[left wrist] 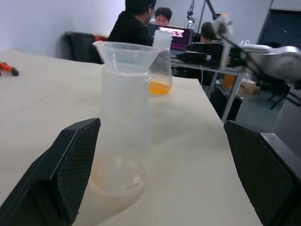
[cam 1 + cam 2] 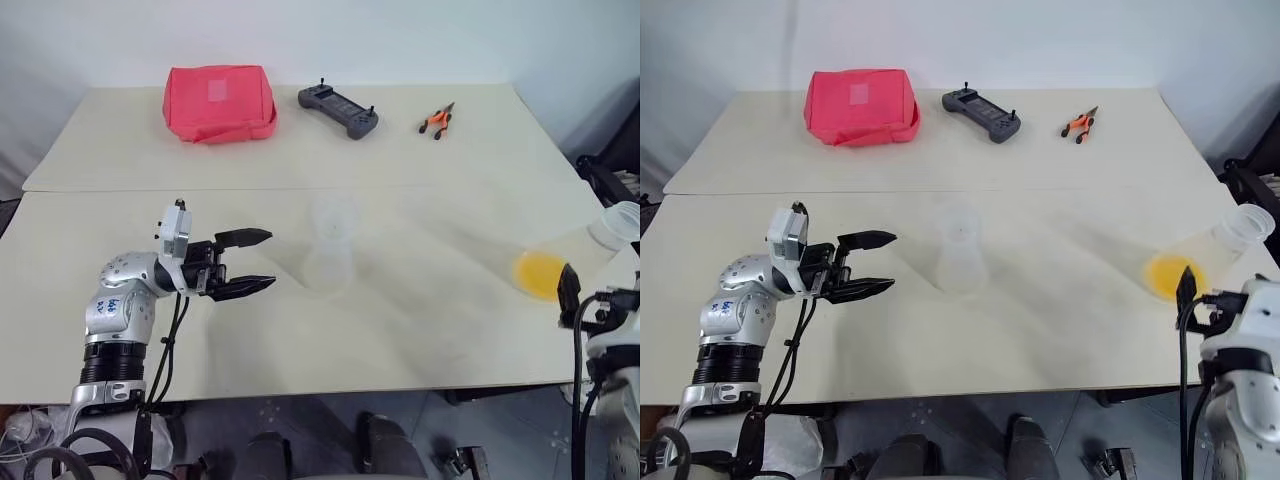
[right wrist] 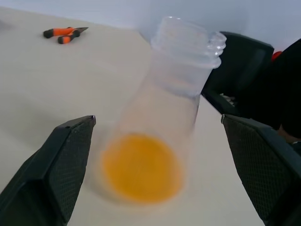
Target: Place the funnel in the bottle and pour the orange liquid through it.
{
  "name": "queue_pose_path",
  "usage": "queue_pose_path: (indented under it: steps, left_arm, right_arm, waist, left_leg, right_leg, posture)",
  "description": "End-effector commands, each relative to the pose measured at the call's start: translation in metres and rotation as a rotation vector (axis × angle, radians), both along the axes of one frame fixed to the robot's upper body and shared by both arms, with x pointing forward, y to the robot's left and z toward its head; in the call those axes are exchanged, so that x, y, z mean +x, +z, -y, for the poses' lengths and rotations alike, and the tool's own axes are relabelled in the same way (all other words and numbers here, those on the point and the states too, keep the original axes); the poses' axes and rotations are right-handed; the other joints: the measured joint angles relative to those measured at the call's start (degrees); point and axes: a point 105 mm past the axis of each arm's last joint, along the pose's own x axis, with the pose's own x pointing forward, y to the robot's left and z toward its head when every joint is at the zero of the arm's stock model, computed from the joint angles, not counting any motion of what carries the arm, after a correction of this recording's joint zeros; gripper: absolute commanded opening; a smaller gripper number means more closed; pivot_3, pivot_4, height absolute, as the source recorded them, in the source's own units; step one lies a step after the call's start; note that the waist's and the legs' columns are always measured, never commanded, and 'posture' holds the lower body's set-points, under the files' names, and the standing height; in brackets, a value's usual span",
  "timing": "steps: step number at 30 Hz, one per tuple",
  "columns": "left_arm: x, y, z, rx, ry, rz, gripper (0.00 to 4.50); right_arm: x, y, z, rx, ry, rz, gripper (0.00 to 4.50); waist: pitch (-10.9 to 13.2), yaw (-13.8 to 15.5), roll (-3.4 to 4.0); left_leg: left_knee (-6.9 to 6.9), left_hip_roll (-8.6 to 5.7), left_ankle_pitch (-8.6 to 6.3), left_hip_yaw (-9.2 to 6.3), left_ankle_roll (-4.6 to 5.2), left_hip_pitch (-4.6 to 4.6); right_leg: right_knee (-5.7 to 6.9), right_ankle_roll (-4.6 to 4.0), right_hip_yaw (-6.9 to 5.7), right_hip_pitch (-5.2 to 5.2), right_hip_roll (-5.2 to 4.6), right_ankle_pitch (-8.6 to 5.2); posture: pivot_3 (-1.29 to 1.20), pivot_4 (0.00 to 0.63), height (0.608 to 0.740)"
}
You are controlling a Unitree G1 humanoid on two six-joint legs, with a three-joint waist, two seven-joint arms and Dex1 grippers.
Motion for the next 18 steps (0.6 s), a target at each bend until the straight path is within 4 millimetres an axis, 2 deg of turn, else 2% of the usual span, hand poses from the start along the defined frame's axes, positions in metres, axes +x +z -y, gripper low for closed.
queue_pose_path:
  steps: [1, 9, 15, 18]
  left_arm:
    - [-0.006, 0.01, 0.003, -0.017, -0.016, 0.048, 4.47]
    - [-0.01, 0.01, 0.004, -0.023, -0.006, 0.035, 4.47]
    - [-0.008, 0.01, 0.007, -0.025, -0.003, 0.035, 4.47]
    - [-0.006, 0.012, 0.008, -0.028, -0.003, 0.041, 4.5]
  right_arm:
    - [0.004, 0.013, 0.016, -0.039, -0.043, 0.031, 4.5]
    - [0.032, 0.037, 0.026, -0.041, -0.036, 0.109, 4.5]
    - [0.046, 0.034, 0.03, -0.013, -0.043, 0.096, 4.5]
    - [0.049, 0.035, 0.031, 0.002, -0.055, 0.103, 3.86]
  waist:
    - [0.0, -0.12, 0.05]
    - [0.0, -0.49, 0.08]
    - [0.0, -0.41, 0.09]
    - [0.0, -0.44, 0.12]
  left_leg:
    - [0.01, 0.0, 0.0, 0.0, 0.0, -0.02]
    - [0.01, 0.01, 0.0, 0.02, 0.0, -0.01]
    - [0.02, 0.0, 0.0, 0.02, 0.0, -0.02]
    - [0.02, 0.0, 0.0, 0.03, 0.0, -0.02]
  right_leg:
    - [0.0, 0.01, 0.0, 0.0, -0.02, 0.0]
    - [0.0, 0.03, 0.02, -0.01, -0.01, 0.02]
    - [-0.01, 0.04, 0.02, 0.0, -0.03, 0.02]
    - [0.0, 0.04, 0.02, -0.01, -0.03, 0.02]
  posture:
    - [0.0, 0.15, 0.74]
    - [0.0, 0.15, 0.74]
    - [0.0, 0.15, 0.74]
    - [0.0, 0.15, 0.74]
